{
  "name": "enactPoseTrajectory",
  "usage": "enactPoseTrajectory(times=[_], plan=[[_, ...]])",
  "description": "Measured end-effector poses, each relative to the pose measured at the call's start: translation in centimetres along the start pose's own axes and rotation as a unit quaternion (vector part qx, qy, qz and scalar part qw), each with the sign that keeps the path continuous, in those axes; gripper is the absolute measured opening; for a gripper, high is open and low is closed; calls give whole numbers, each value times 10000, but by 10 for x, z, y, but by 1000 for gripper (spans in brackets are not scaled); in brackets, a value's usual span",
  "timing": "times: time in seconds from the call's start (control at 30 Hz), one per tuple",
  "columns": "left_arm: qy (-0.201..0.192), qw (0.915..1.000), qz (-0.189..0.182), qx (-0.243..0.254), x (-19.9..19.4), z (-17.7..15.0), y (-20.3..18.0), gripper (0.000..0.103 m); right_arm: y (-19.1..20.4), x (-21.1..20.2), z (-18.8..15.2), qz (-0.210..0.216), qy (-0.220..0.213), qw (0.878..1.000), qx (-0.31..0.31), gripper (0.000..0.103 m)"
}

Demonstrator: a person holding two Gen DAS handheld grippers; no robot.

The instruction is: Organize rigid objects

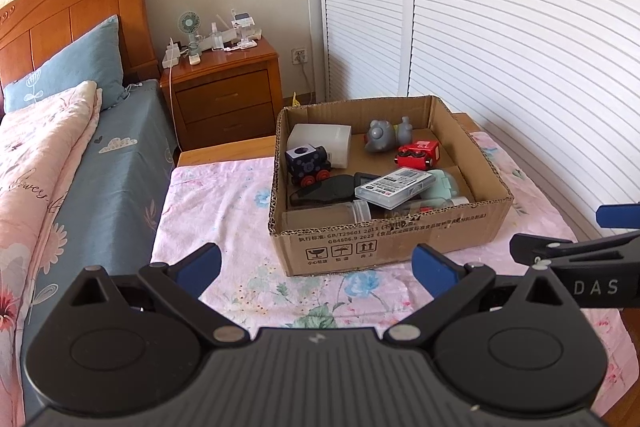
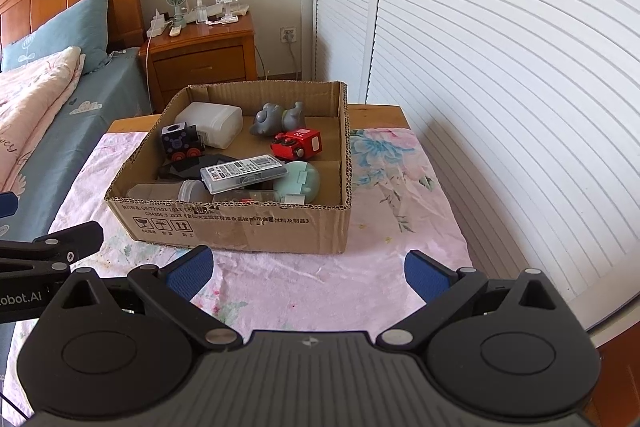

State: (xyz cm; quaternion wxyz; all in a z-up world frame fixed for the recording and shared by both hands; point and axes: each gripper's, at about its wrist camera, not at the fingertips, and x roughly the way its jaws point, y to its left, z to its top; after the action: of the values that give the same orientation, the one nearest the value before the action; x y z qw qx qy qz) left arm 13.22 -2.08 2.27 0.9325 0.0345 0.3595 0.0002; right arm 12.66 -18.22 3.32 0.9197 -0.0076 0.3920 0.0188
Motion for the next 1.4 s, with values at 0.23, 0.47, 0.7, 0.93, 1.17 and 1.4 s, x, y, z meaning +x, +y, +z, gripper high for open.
enactPoseTrajectory(times=[0.23,0.47,0.7,0.93,1.17,1.4], plan=[[9,10000,40,5,-1,0,-1,101,-1,0,-1,-37,-1,10000,1,103],[9,10000,57,5,-1,-1,-1,101,-1,0,-2,-65,-9,10000,5,103],[22,10000,64,17,-1,-1,-2,101,-1,0,-1,-51,-22,10000,-6,103],[19,10000,75,11,-1,-1,-2,101,-1,0,-2,-57,-19,10000,-12,103],[24,10000,77,15,-2,-1,-2,101,-2,0,-3,-3,-20,10000,-7,103],[23,10000,87,21,-3,-1,-2,101,-3,-1,-4,5,-22,10000,-3,103]])
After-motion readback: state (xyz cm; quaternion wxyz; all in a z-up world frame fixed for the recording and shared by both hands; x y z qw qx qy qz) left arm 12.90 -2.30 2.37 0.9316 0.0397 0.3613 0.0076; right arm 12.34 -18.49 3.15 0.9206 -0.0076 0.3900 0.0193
